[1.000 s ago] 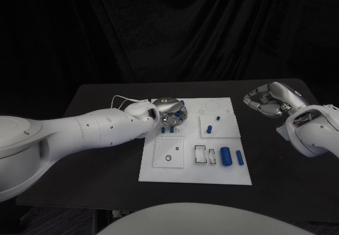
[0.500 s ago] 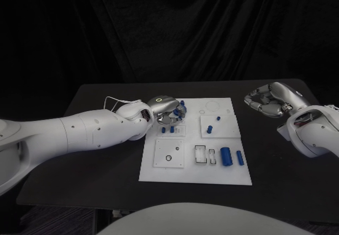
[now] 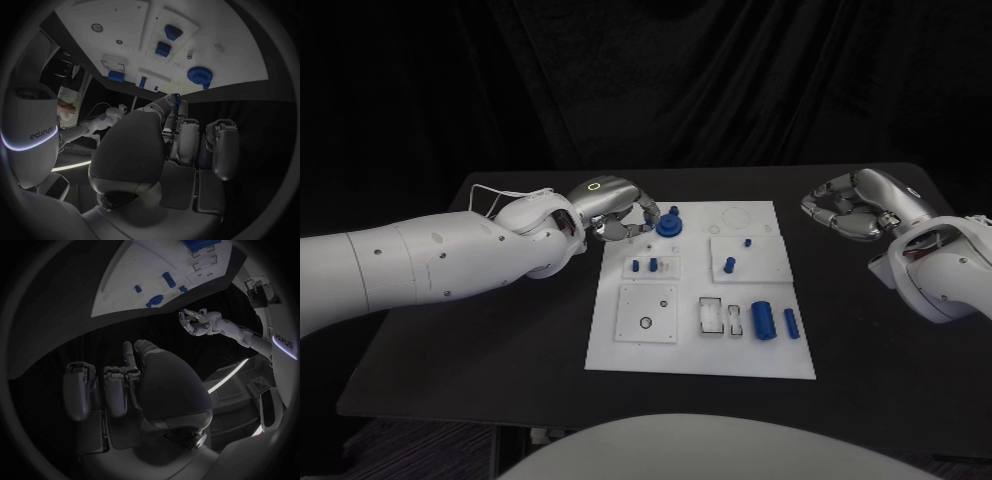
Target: Assemble the parts on the task board
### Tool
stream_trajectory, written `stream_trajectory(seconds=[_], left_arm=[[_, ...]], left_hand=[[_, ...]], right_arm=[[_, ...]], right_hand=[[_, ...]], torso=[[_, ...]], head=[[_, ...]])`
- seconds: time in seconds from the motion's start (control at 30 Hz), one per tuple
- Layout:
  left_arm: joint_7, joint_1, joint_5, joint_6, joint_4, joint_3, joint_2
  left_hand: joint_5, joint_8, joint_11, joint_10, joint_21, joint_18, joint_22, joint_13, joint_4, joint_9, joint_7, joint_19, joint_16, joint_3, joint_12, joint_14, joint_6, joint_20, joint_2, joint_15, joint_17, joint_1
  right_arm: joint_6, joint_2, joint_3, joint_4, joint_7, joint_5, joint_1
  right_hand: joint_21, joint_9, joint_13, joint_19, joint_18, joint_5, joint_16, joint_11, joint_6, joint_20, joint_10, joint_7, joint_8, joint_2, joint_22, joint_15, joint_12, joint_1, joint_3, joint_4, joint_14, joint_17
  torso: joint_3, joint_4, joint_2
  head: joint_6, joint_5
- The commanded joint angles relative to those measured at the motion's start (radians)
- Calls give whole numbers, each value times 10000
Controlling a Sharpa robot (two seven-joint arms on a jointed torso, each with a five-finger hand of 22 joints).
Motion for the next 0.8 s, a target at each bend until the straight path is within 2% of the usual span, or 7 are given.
stream_trajectory(seconds=[0.03, 0.23, 0.37, 0.5, 0.57, 0.7, 0.8], left_arm=[[-29, 44, -313, 185, 59, -20, -85], [-175, -1, -618, 530, -224, -38, 18], [-198, -113, -688, 598, -455, -43, 173], [-215, -215, -721, 657, -742, -44, 376], [-225, -259, -730, 697, -897, -45, 484], [-238, -335, -738, 770, -1163, -45, 678], [-243, -407, -741, 830, -1340, -45, 810]], left_hand=[[41, 17, 4, 94, -37, -117, 2083, -35, 58, 2, -26, -12, -60, -13, -82, 16, 64, 4, 30, -39, -56, -107], [-46, 6, -17, 163, -75, -108, 2070, -104, 89, -1, -42, -43, -101, -35, -147, -26, 88, -7, 27, -54, -123, -142], [-54, 4, -19, 191, -75, -108, 2071, -113, 90, -2, -40, -42, -106, -37, -152, -32, 93, -9, 29, -55, -133, -142], [-61, 2, -19, 214, -76, -108, 2071, -119, 89, -3, -38, -43, -99, -40, -153, -25, 97, -11, 27, -55, -118, -141], [-64, 0, -19, 237, -80, -107, 2069, -124, 87, -4, -35, -46, -107, -41, -153, -32, 100, -12, 30, -55, -132, -140], [-61, -4, -18, 264, -81, -107, 2069, -129, 84, -5, -31, -46, -110, -37, -153, -35, 102, -13, 40, -54, -137, -132], [-55, -10, -19, 278, -85, -107, 2068, -134, 75, -8, -30, -49, -114, -31, -156, -39, 98, -14, 46, -54, -145, -119]], right_arm=[[98, -10, 7, 1, -84, 34, -27], [95, -10, 7, 12, -51, 53, -50], [96, -30, 7, 24, -41, 57, -66], [92, -49, 7, 31, -38, 60, -74], [88, -53, 7, 35, -36, 60, -77], [85, -49, 7, 37, -31, 61, -79], [81, -40, 7, 33, -27, 61, -80]], right_hand=[[-33, -9, 2635, 453, 205, 65, 29, 40, 69, 61, 1023, 11, -67, 0, 2261, 67, 26, 34, 59, 17, 1037, 2635], [-37, -10, 2635, 451, 206, 65, 29, 40, 66, 61, 1023, 10, -69, 3, 2259, 67, 26, 34, 62, 18, 1037, 2635], [-37, -10, 2635, 451, 206, 65, 29, 40, 66, 61, 1023, 10, -69, 3, 2259, 67, 26, 34, 62, 18, 1037, 2635], [-37, -10, 2635, 451, 206, 65, 29, 40, 66, 61, 1023, 10, -69, 3, 2259, 67, 26, 34, 62, 18, 1037, 2635], [-37, -10, 2635, 451, 206, 65, 29, 40, 66, 61, 1023, 10, -69, 3, 2259, 67, 26, 34, 62, 18, 1037, 2635], [-37, -10, 2635, 451, 206, 65, 29, 40, 66, 61, 1023, 10, -69, 3, 2259, 67, 26, 34, 62, 18, 1037, 2635], [-58, -12, 2635, 439, 211, 68, 29, 40, 56, 61, 1023, 9, -78, 9, 2252, 68, 26, 42, 73, 17, 1037, 2635]], torso=[[15, 38, -3], [3, 63, 23], [16, 70, -7], [-16, 84, 16], [-15, 91, 9], [-17, 56, 8], [-9, 57, 6]], head=[[1, 4], [1, 5], [1, -20], [1, -45], [1, -67], [1, -40], [1, -39]])
